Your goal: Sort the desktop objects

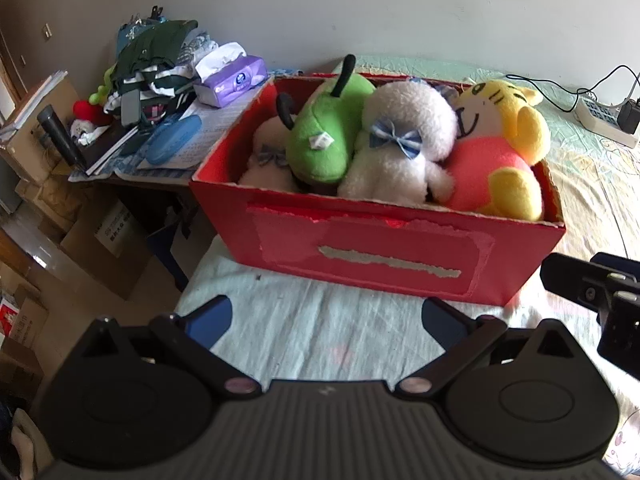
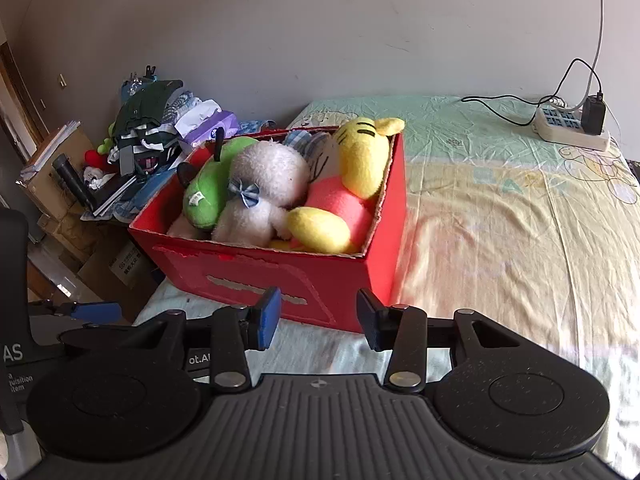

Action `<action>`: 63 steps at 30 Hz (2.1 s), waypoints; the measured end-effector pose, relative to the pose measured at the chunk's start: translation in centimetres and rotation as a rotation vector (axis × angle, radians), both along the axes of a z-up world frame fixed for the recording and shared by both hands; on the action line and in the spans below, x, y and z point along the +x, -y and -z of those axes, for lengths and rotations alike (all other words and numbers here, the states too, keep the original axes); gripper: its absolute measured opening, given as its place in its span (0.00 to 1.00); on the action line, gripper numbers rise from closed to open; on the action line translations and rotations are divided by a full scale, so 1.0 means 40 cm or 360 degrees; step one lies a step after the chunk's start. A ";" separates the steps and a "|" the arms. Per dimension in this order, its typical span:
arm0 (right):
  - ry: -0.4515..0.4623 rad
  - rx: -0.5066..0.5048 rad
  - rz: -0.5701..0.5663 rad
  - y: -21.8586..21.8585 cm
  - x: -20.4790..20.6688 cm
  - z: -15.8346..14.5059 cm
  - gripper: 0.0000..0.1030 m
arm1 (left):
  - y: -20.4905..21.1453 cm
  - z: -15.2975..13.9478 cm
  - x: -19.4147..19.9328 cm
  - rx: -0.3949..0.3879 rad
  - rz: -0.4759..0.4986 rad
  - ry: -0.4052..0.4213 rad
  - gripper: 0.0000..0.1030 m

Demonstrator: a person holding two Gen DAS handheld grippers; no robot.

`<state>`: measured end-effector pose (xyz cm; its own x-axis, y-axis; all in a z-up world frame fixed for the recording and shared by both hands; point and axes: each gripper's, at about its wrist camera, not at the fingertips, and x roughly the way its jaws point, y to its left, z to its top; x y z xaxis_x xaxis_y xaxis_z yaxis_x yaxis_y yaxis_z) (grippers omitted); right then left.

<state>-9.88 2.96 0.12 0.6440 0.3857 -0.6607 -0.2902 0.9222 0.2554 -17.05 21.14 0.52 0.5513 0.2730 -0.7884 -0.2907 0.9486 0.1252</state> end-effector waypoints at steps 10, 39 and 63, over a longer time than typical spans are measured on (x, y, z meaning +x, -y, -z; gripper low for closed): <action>0.0076 -0.0010 0.0120 -0.076 0.023 -0.042 0.45 | -0.093 -0.066 0.052 0.0000 0.0099 0.0051 0.99; 0.0048 -0.0205 0.0692 -0.196 0.085 -0.104 0.59 | -0.221 -0.108 0.167 0.0011 0.0381 0.0065 0.99; 0.0007 -0.0240 0.0574 -0.199 0.179 -0.080 0.71 | -0.246 -0.095 0.232 -0.0031 0.0250 0.0034 0.99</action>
<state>-2.70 10.94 3.34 0.7234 0.0325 -0.6897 0.0588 0.9924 0.1084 -7.77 30.97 4.31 0.6026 0.1671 -0.7804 -0.1412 0.9847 0.1018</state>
